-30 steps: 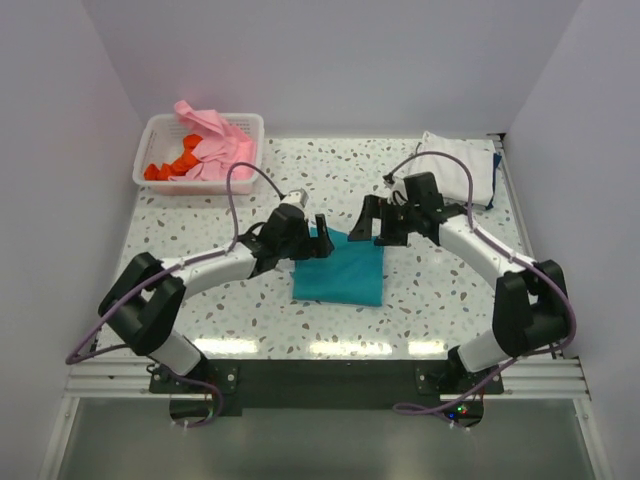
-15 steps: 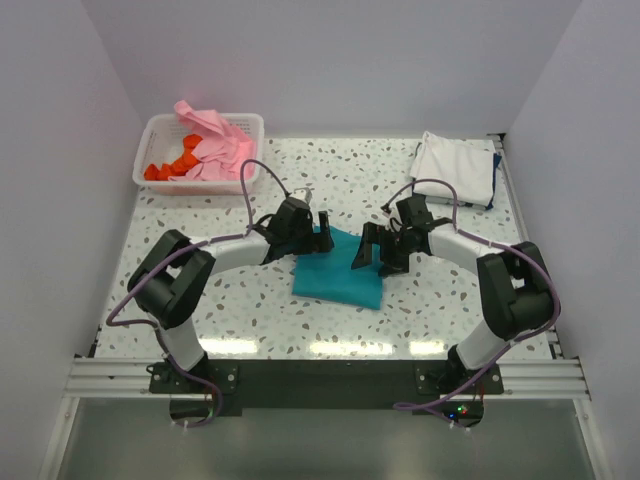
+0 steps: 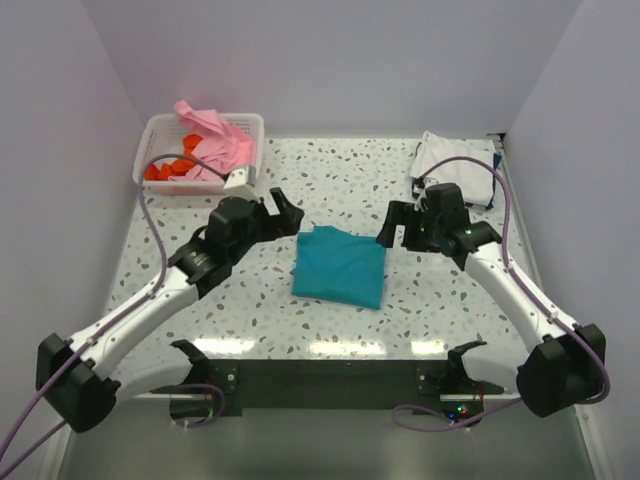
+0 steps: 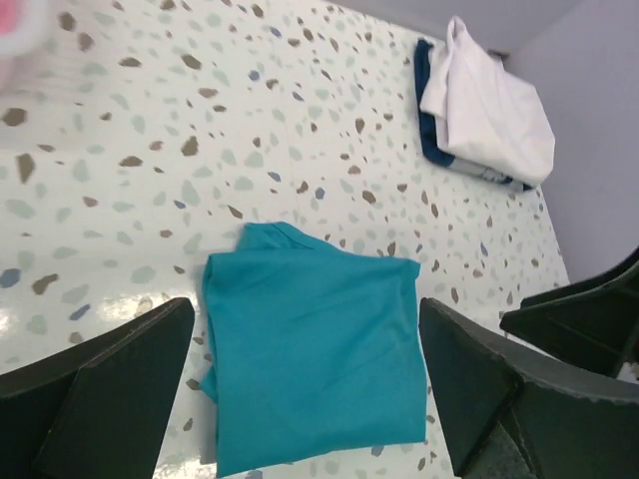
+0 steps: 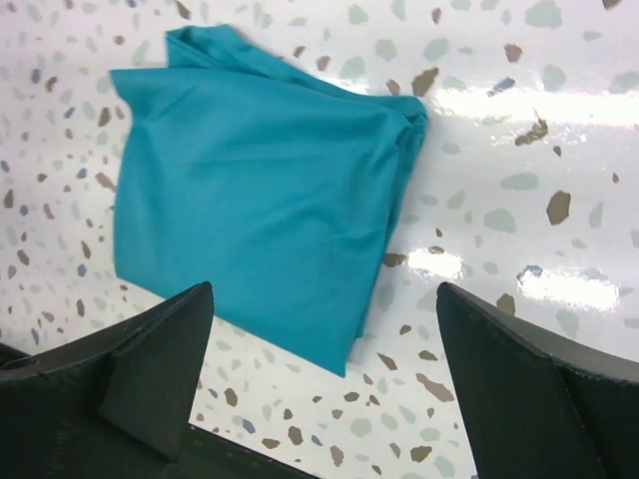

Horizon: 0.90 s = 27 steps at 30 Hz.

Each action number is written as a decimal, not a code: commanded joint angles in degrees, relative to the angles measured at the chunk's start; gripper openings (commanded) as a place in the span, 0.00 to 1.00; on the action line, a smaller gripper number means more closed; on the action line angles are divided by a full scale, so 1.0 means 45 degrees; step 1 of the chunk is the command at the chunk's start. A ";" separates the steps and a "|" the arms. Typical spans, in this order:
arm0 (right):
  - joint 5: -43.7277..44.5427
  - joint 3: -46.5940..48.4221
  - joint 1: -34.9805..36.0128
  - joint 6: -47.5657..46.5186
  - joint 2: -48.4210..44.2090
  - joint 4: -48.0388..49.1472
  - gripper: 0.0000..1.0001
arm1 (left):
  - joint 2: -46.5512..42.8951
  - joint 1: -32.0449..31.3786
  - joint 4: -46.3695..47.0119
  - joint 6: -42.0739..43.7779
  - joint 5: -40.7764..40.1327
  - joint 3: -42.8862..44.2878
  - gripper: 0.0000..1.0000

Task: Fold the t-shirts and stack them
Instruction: Fold the tshirt, then neatly place the folded tshirt to the corner

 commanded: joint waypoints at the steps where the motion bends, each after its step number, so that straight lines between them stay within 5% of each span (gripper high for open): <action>1: 0.0687 -0.0338 -0.0146 0.0090 0.0931 -0.0850 0.96 | -0.1355 0.0096 -0.1889 -0.0436 -0.2463 -0.0836 1.00; 5: -0.0001 -0.0533 -0.0127 0.0517 0.1810 -0.0168 0.92 | -0.2352 0.0096 -0.3782 -0.1336 -0.4183 -0.1382 1.00; 11: 0.0154 -0.0982 0.0048 0.1104 0.2650 0.0692 0.90 | -0.2881 0.0096 -0.4741 -0.2078 -0.4498 -0.2184 1.00; 27: 0.0993 -0.1198 0.1416 0.1789 0.4975 0.2080 0.66 | -0.2725 0.0096 -0.4510 -0.2353 -0.4049 -0.2966 1.00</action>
